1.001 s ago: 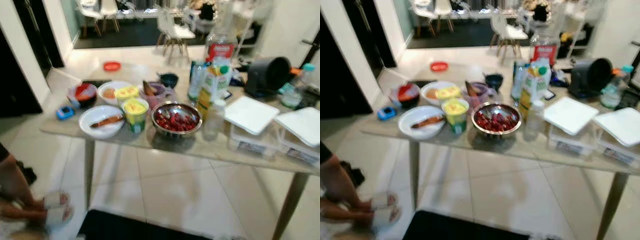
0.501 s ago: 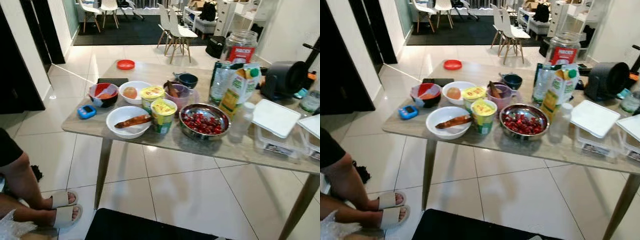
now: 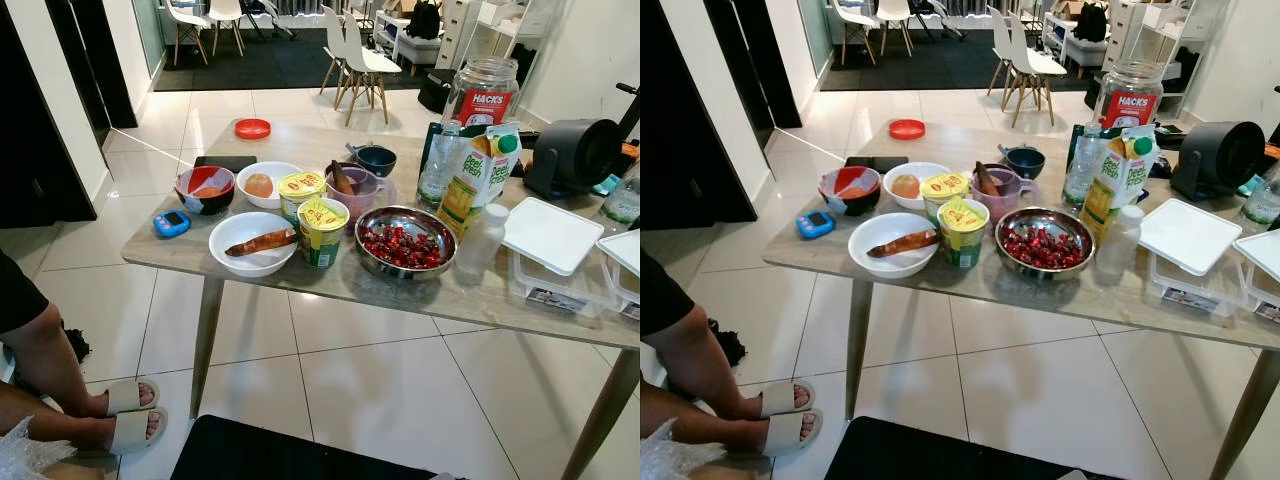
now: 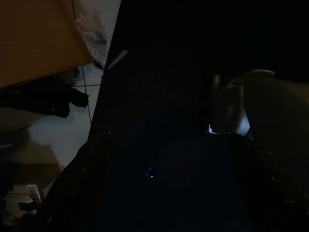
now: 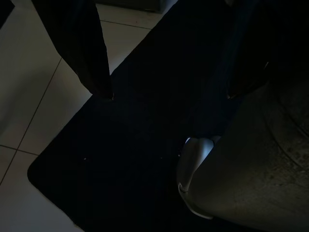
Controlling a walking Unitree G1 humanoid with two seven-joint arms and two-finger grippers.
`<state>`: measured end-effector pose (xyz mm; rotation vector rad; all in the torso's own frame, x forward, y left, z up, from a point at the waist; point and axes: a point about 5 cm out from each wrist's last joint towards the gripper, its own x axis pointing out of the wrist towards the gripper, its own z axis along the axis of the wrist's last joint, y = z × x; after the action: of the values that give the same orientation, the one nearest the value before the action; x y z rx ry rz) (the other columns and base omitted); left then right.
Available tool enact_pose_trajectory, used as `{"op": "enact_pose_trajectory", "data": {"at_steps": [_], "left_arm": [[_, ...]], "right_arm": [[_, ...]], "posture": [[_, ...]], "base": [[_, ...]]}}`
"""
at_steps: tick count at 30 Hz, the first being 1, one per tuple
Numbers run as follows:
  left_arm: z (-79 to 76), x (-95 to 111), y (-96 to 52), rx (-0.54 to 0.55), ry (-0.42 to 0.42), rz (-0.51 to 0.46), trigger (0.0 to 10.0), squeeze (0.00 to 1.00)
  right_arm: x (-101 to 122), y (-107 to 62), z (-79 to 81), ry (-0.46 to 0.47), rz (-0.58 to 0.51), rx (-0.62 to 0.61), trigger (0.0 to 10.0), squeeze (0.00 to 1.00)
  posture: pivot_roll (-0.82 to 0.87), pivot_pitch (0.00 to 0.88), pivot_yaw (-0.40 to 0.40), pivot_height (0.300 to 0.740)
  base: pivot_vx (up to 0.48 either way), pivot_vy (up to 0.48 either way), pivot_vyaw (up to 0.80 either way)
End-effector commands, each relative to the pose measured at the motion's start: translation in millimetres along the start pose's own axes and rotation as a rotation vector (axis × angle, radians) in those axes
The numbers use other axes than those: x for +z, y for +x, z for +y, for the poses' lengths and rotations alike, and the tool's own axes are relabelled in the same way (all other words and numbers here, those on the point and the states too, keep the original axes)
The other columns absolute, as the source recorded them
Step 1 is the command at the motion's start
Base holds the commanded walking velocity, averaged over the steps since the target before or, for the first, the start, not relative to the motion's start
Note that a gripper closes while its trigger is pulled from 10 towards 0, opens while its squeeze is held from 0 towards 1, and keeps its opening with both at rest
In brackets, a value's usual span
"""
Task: Restocking fridge
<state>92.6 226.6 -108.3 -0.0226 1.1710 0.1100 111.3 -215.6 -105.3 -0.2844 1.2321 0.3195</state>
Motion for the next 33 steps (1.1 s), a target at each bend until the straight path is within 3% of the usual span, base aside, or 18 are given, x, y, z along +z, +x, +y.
{"op": "enact_pose_trajectory", "data": {"at_steps": [1, 12, 14, 19, 22, 25, 27, 29, 31, 33], "left_arm": [[5.6, -4.9, -1.4, 0.021, -0.002, 0.022, 10.0, 0.0], [23.8, -5.9, -4.9, 0.129, -0.079, 0.0, 10.0, 0.0], [39.9, -5.0, -8.5, 0.212, -0.149, -0.022, 10.0, 0.0], [57.5, -2.0, -13.1, 0.28, -0.201, -0.055, 10.0, 0.0], [84.2, 16.9, -20.8, 0.342, -0.324, -0.189, 10.0, 0.0], [102.2, 40.3, -27.9, 0.329, -0.398, -0.337, 10.0, 0.0], [106.0, 46.4, -29.8, 0.32, -0.403, -0.37, 10.0, 0.0], [130.0, 74.2, -43.9, 0.35, -0.377, -0.514, 10.0, 0.0], [130.0, 74.2, -43.9, 0.35, -0.377, -0.514, 10.0, 0.0], [141.1, 87.0, -52.4, 0.366, -0.366, -0.59, 10.0, 0.0]], "right_arm": [[1.1, 1.6, 7.2, 0.002, -0.007, 0.027, 10.0, 0.0], [0.4, 1.8, 8.4, 0.001, -0.006, 0.029, 10.0, 0.0], [0.5, 1.9, 8.9, 0.0, -0.006, 0.03, 10.0, 0.0], [0.6, 2.0, 9.4, 0.0, -0.006, 0.03, 10.0, 0.0], [0.8, 2.1, 9.5, 0.002, -0.006, 0.029, 10.0, 0.0], [0.8, 2.2, 9.9, 0.004, -0.006, 0.029, 10.0, 0.0], [0.7, 2.2, 10.0, 0.004, -0.005, 0.03, 10.0, 0.0], [0.5, 2.4, 10.9, 0.003, -0.004, 0.031, 10.0, 0.0], [0.5, 2.4, 10.9, 0.003, -0.004, 0.031, 10.0, 0.0], [1.1, 2.6, 11.3, 0.005, -0.006, 0.032, 10.0, 0.0]], "posture": [[-0.04, 0.004, -0.013, 0.74], [-0.04, 0.003, -0.009, 0.74], [-0.04, 0.0, -0.006, 0.74], [-0.03, 0.0, -0.004, 0.74], [-0.03, 0.002, -0.001, 0.74], [-0.02, 0.004, -0.004, 0.74], [-0.02, 0.004, -0.004, 0.74], [-0.02, 0.004, 0.0, 0.74], [-0.02, 0.004, 0.0, 0.74], [-0.02, 0.005, 0.004, 0.74]], "base": [[0.0, -0.48, 0.0], [0.0, -0.114, 0.0], [0.0, 0.0, 0.0], [0.0, 0.0, 0.0], [0.0, 0.0, 0.0], [0.0, 0.0, 0.0], [0.0, 0.0, 0.0], [0.0, 0.0, 0.0], [0.0, 0.0, 0.0], [0.0, 0.0, 0.0]]}}
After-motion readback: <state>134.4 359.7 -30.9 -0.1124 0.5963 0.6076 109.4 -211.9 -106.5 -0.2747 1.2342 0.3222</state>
